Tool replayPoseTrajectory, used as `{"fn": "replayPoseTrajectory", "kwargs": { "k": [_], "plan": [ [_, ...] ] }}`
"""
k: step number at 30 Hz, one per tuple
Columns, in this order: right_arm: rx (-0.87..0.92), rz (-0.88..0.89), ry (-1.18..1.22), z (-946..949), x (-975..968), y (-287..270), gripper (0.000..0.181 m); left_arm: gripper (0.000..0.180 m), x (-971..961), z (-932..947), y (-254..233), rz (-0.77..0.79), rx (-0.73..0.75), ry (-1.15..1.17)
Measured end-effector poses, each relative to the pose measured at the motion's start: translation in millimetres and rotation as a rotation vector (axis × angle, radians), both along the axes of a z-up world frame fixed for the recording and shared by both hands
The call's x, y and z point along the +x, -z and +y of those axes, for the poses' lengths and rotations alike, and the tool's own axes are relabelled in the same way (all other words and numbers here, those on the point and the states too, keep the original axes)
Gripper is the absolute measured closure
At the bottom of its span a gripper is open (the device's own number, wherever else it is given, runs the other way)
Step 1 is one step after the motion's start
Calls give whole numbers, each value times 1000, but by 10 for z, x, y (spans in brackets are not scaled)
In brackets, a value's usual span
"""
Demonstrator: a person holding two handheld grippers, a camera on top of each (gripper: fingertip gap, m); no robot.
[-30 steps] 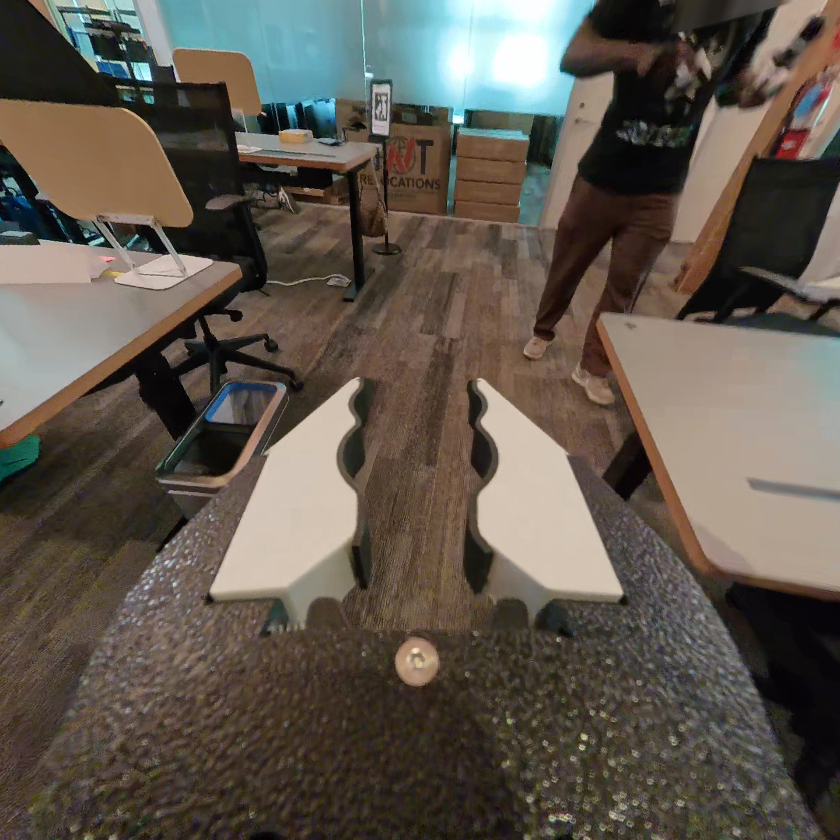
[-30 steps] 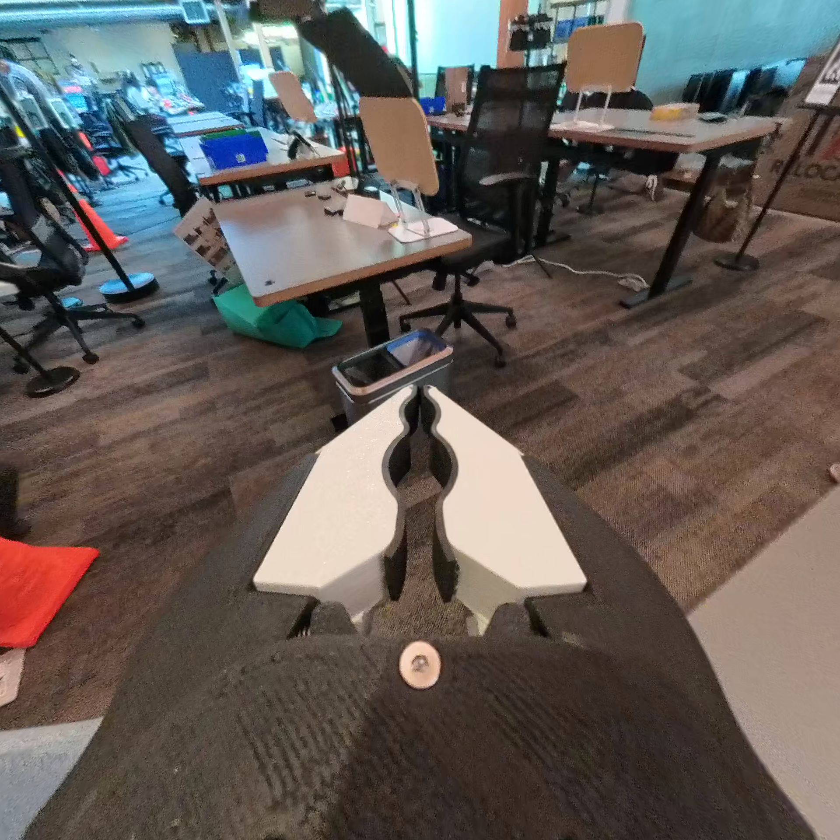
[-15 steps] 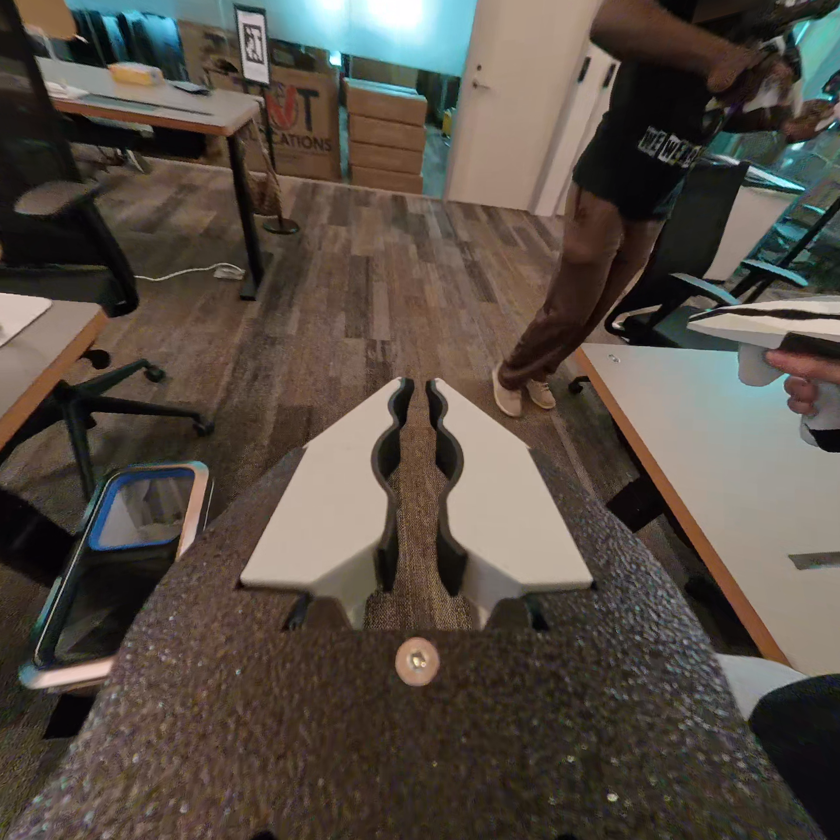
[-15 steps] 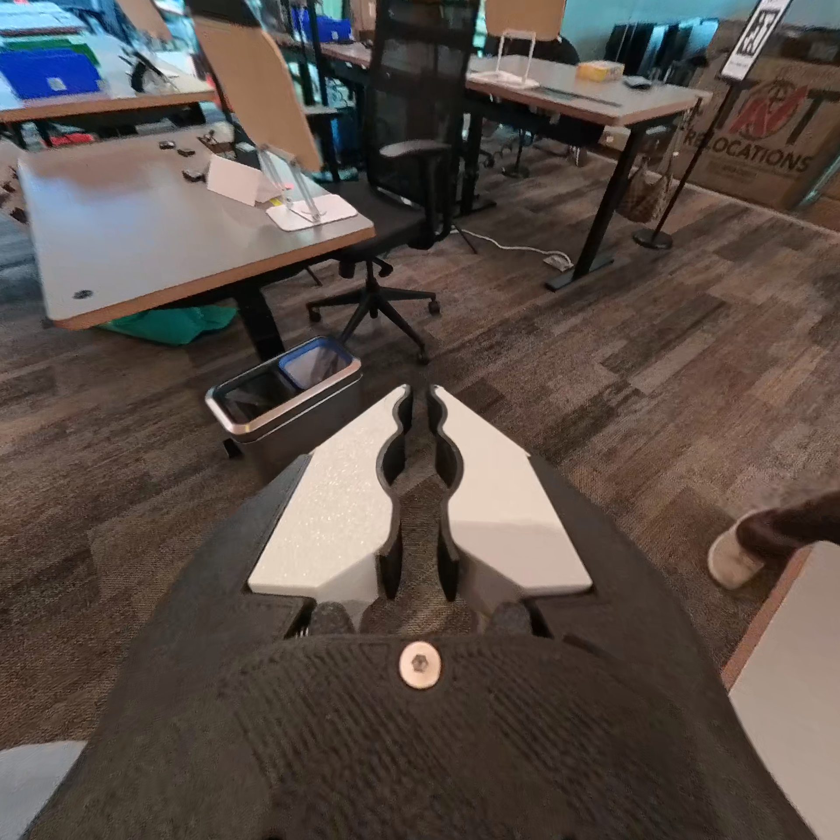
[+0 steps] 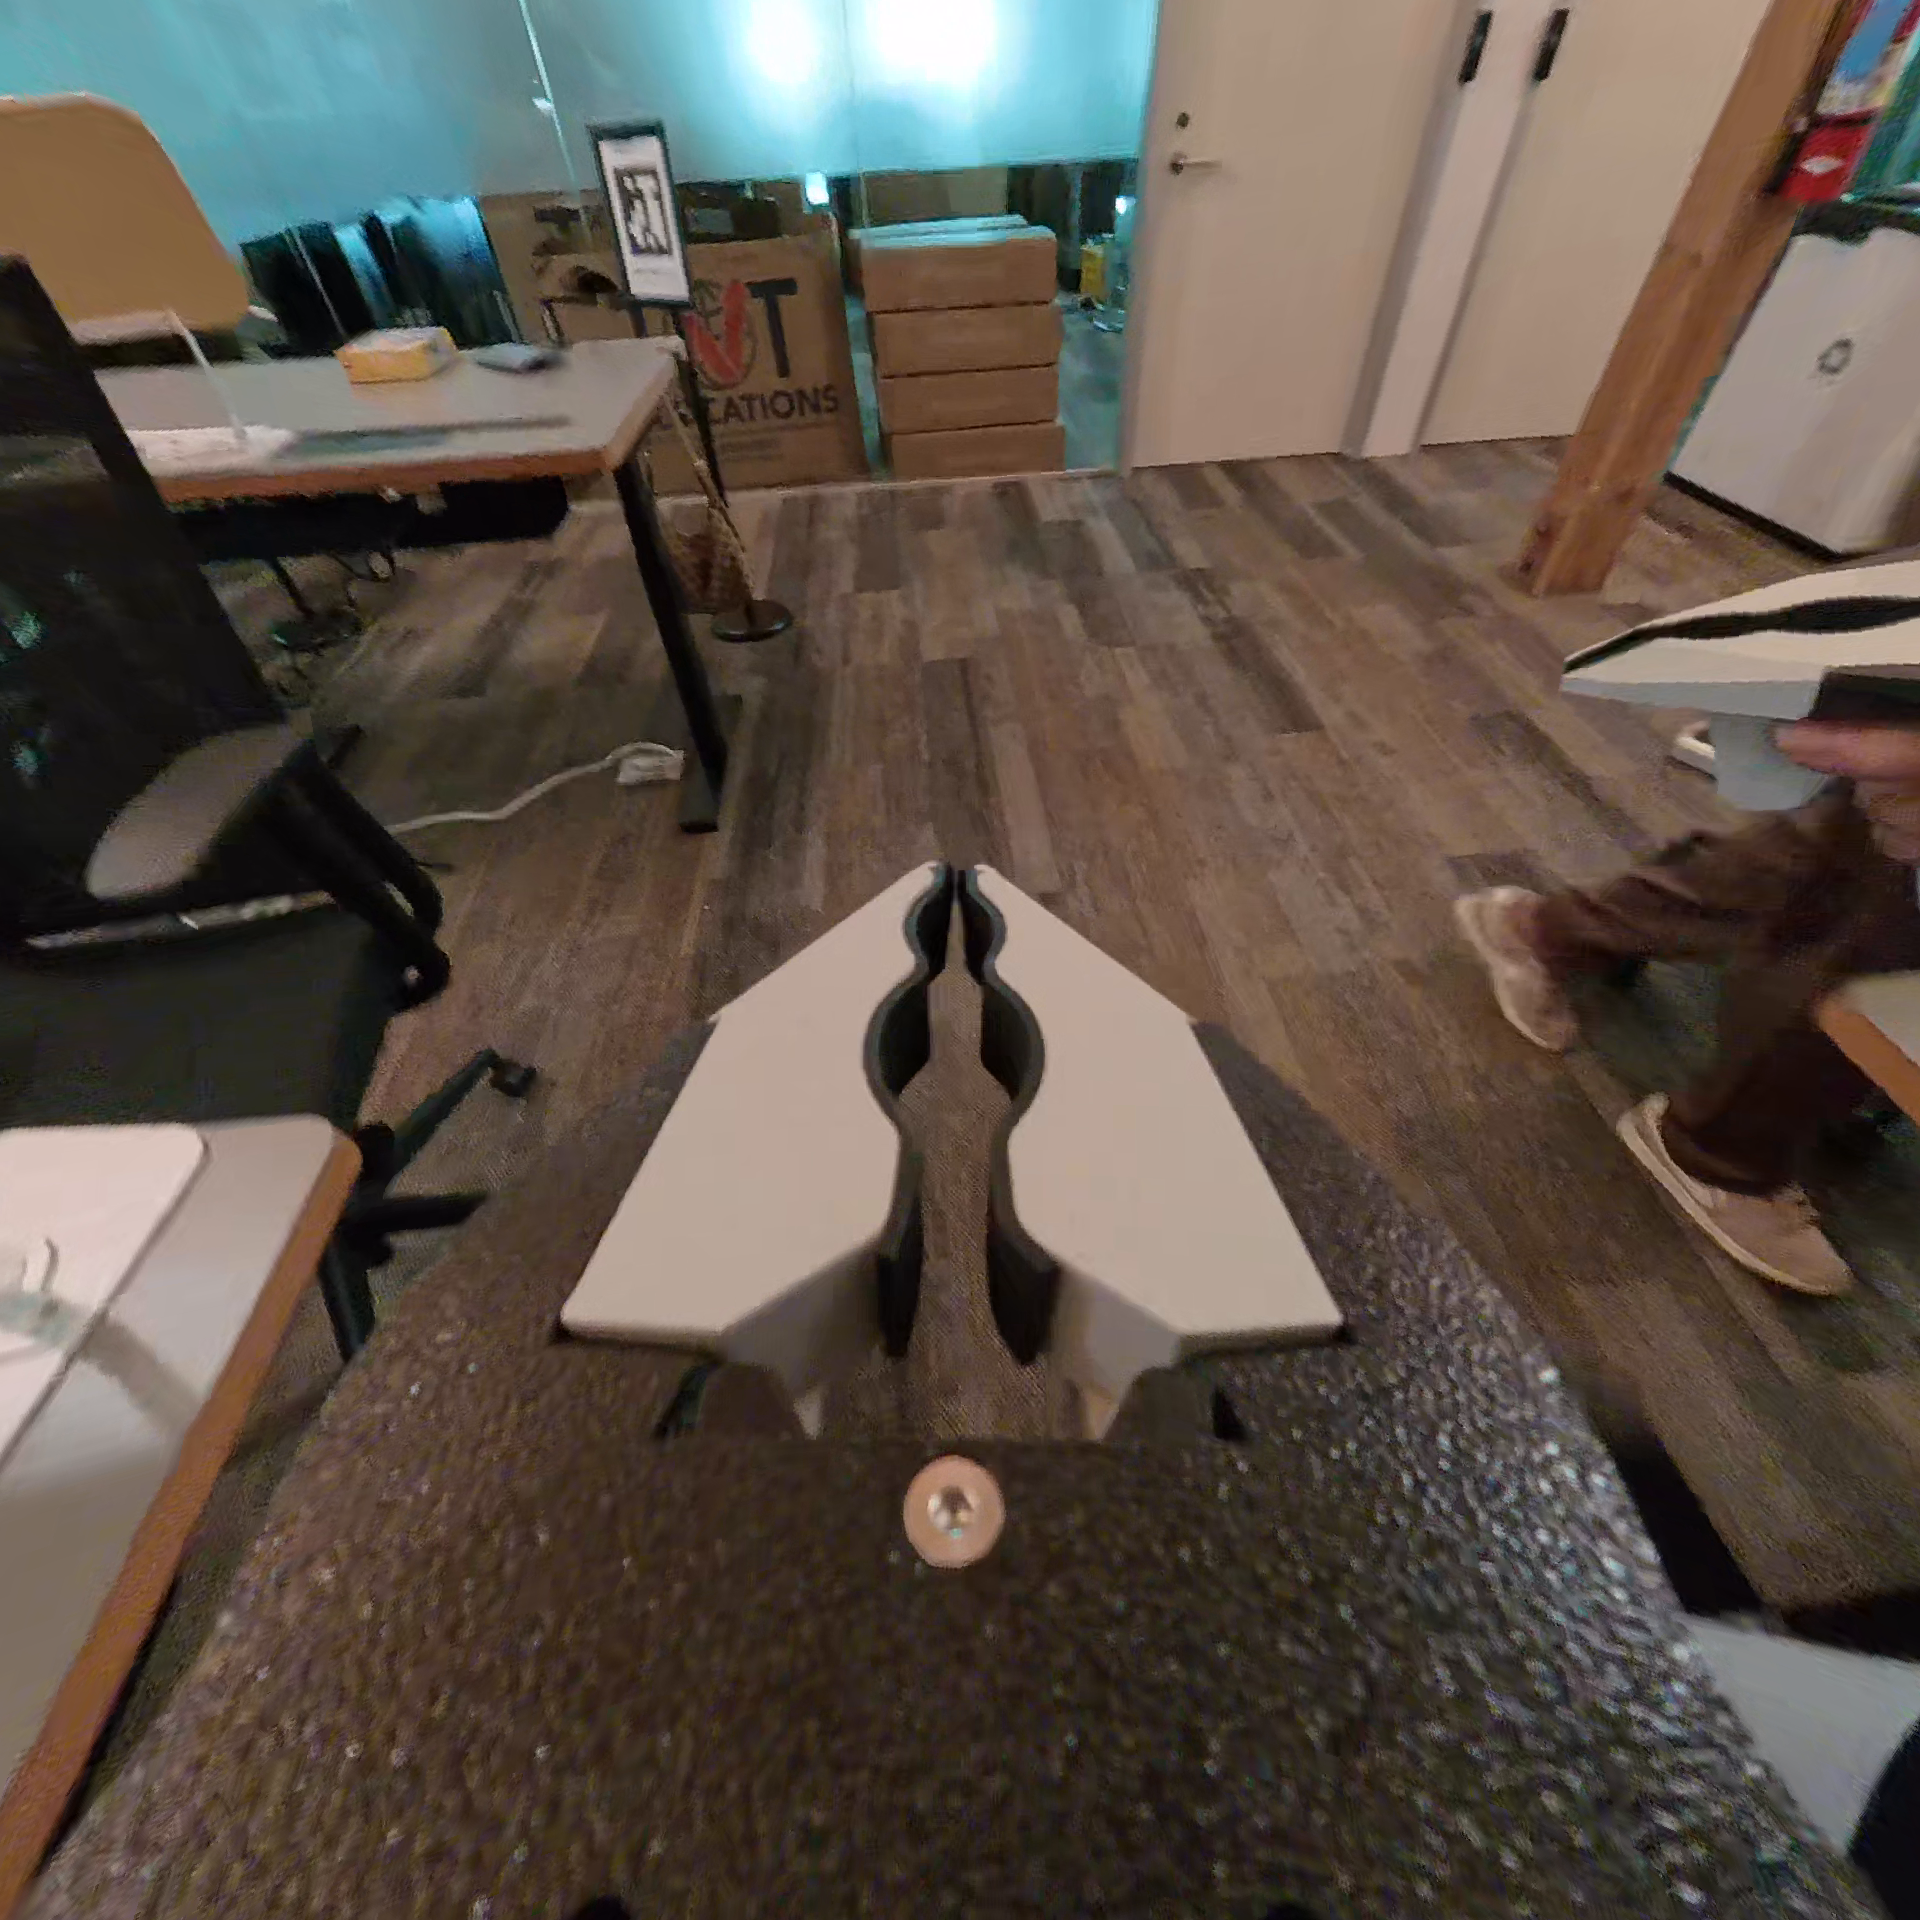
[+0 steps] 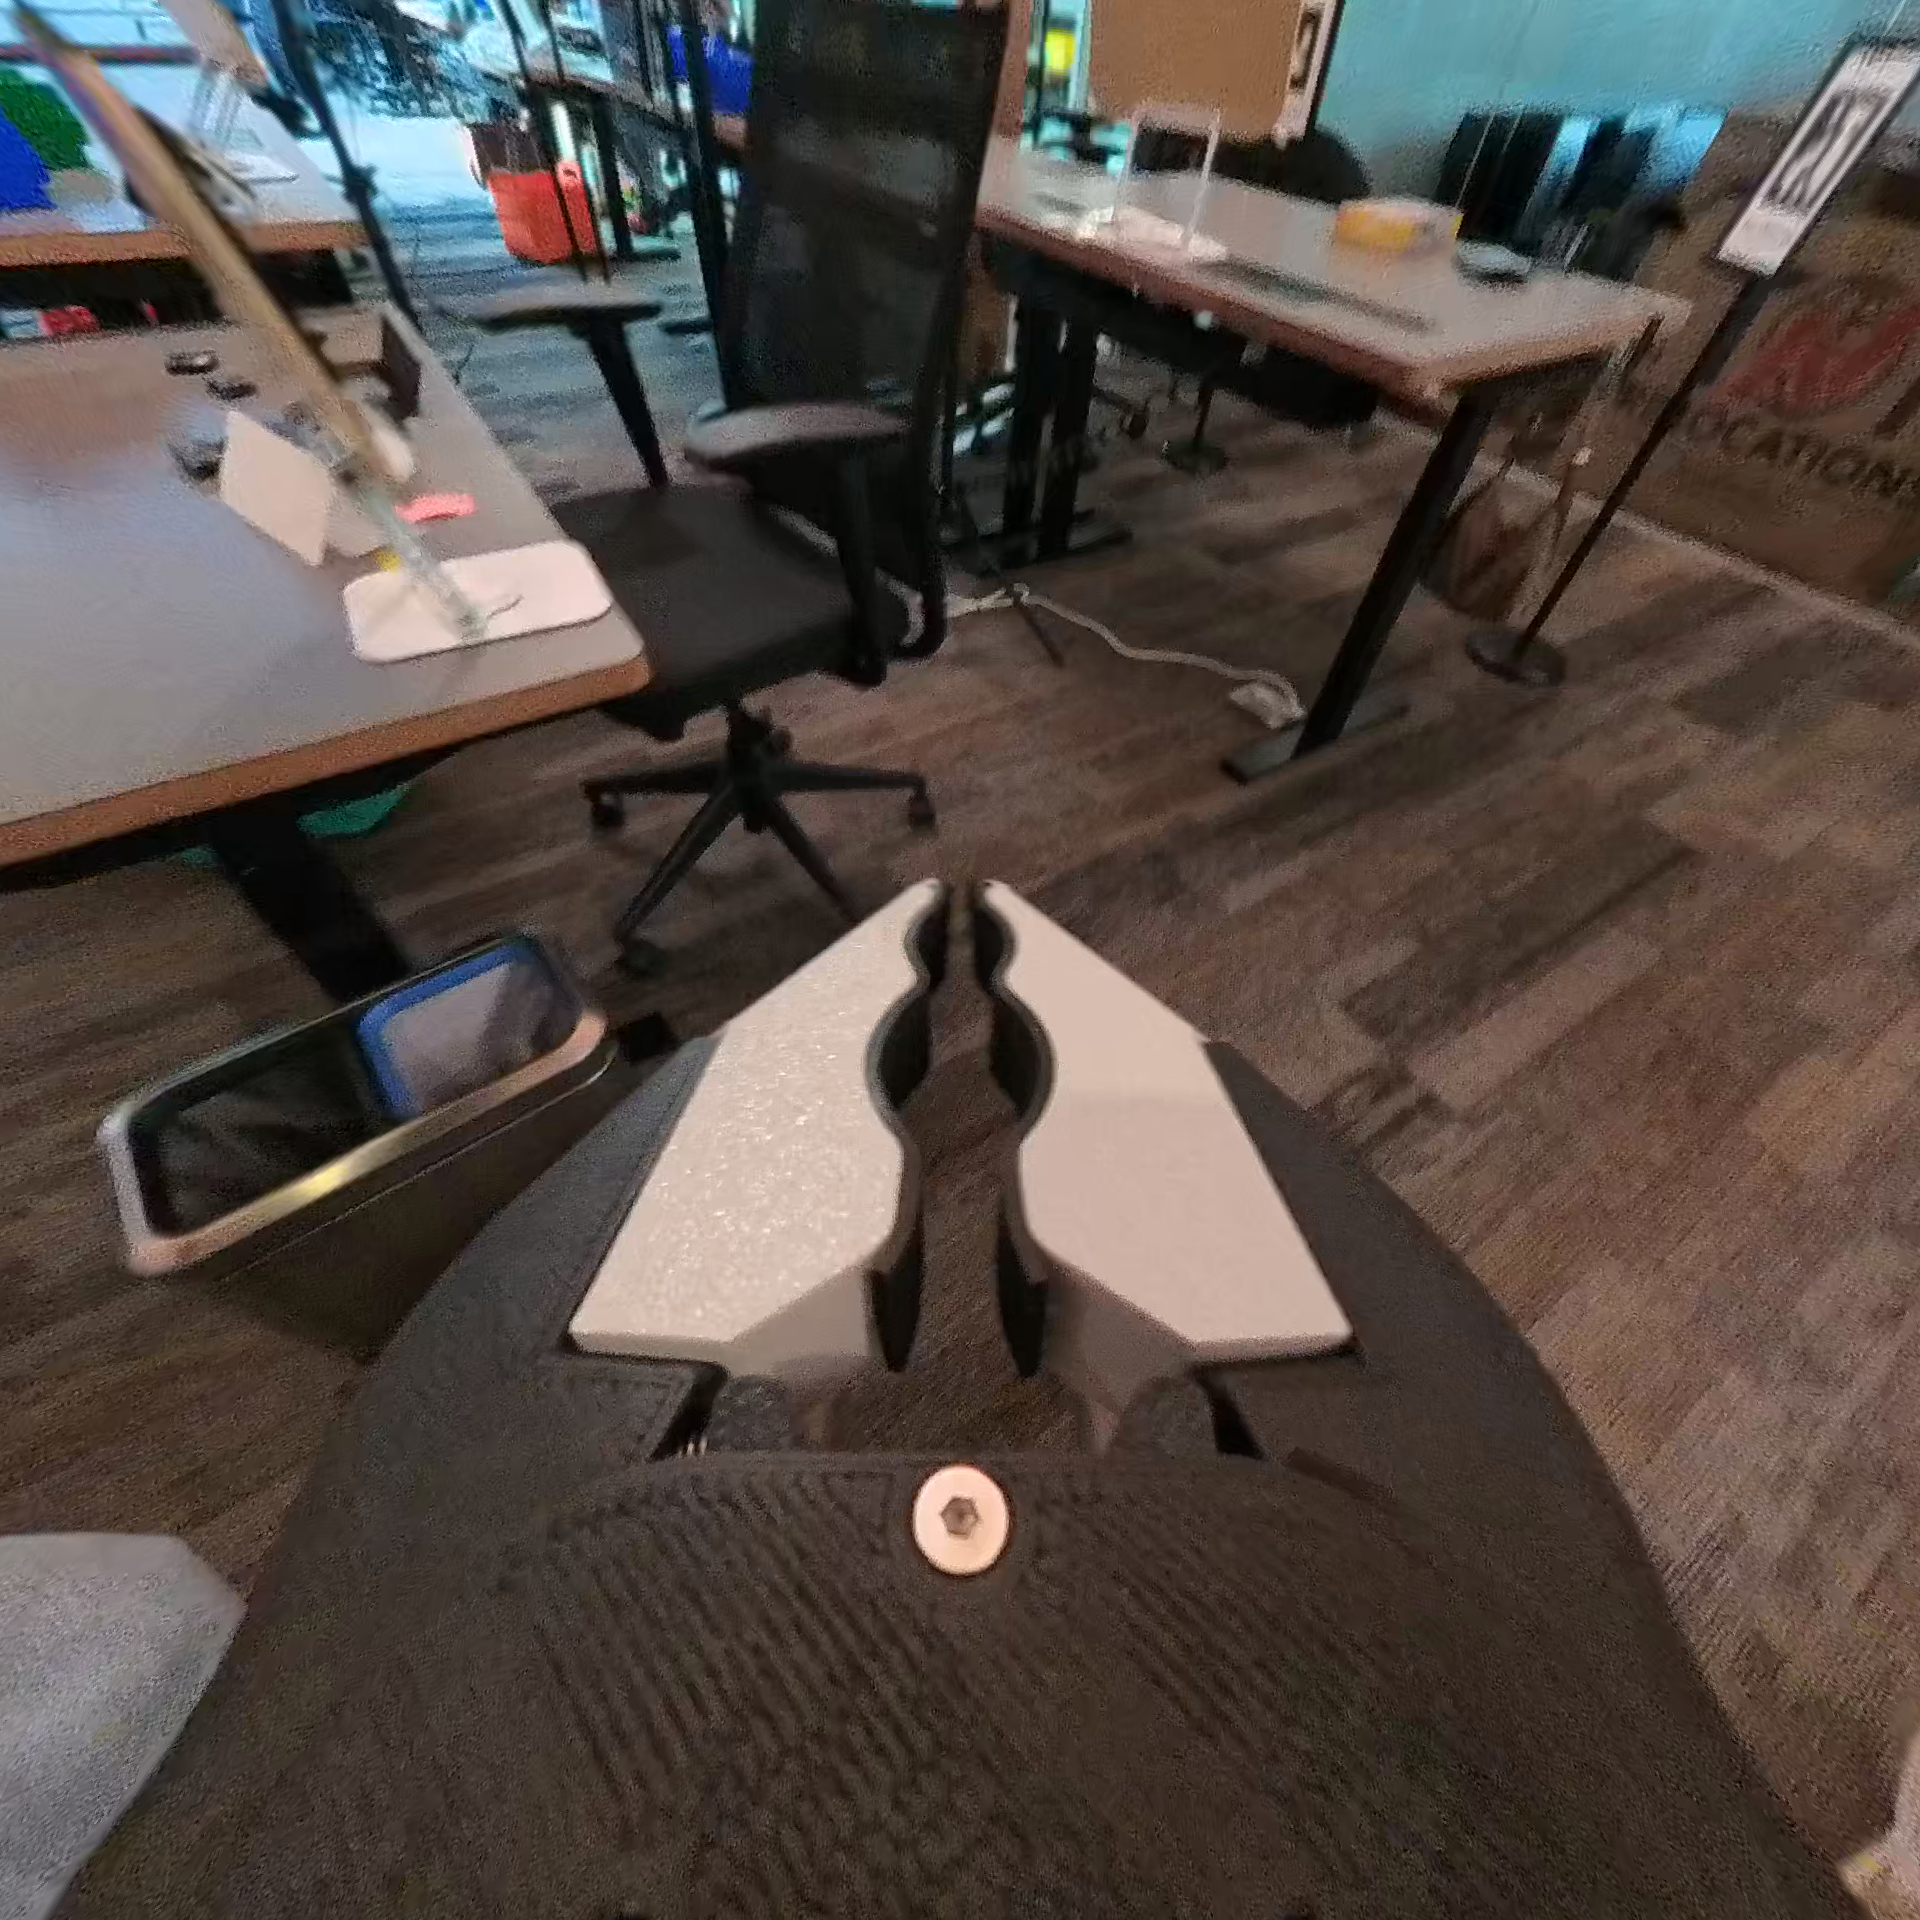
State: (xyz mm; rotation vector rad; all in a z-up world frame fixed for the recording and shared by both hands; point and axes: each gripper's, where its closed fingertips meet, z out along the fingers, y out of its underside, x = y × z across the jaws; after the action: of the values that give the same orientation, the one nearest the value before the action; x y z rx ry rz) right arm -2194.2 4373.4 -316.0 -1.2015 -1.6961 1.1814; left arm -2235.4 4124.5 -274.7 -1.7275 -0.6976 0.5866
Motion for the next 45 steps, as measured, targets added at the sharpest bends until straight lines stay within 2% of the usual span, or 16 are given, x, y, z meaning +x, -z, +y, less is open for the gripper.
{"fn": "replayPoseTrajectory", "kwargs": {
  "k": [4, 7, 10, 15, 17, 21, 23, 26, 27, 31, 35, 36, 37, 38, 41, 45],
  "plan": [
    [57, 45, 59, 374, -968, -305, 165, 123, -1049, 308, -227, 78, 11, -58],
    [90, 27, -55, 523, -1353, -325, 155, 180, -1667, 642, -156, 44, 19, 6],
    [80, 20, 53, 1107, -1849, -310, 140, 180, -2379, 1046, -20, 15, 45, 57],
    [149, 66, 370, 2433, -2786, -373, 99, 113, -3777, 1743, -63, 82, 103, 72],
    [176, 5, 286, 2662, -3138, -296, 181, 180, -4286, 2133, -10, 68, 67, 179],
    [9, -42, 391, 3307, -3890, -291, 181, 180, -5284, 2868, -119, 1, 75, 287],
    [49, 5, 528, 3743, -4212, -380, 121, 131, -5824, 3151, -276, 75, 91, 258],
    [186, -72, 621, 4238, -4490, -281, 168, 134, -6449, 3657, -301, 34, 91, 298],
    [178, -90, 502, 4177, -4602, -243, 181, 180, -6537, 3855, -273, 13, 77, 376],
    [-20, -31, 581, 4733, -5054, -120, 179, 172, -7238, 4523, -99, -12, 57, 402],
    [87, 52, 798, 5771, -5582, 15, 78, 88, -8097, 5210, -47, 7, 117, 298],
    [109, 40, 784, 5989, -5792, 83, 79, 93, -8282, 5414, -1, 5, 112, 304],
    [104, 9, 679, 6050, -6055, 193, 132, 159, -8378, 5601, 68, 6, 91, 342],
    [52, -16, 496, 6026, -6362, 272, 181, 180, -8473, 5798, 136, 4, 69, 390],
    [-188, 0, 416, 6583, -7232, 222, 181, 180, -9012, 6419, 220, -88, 76, 387],
    [-150, 153, 555, 7678, -8216, -176, 73, 102, -9885, 7198, -65, -20, 174, 259]
  ]
}}
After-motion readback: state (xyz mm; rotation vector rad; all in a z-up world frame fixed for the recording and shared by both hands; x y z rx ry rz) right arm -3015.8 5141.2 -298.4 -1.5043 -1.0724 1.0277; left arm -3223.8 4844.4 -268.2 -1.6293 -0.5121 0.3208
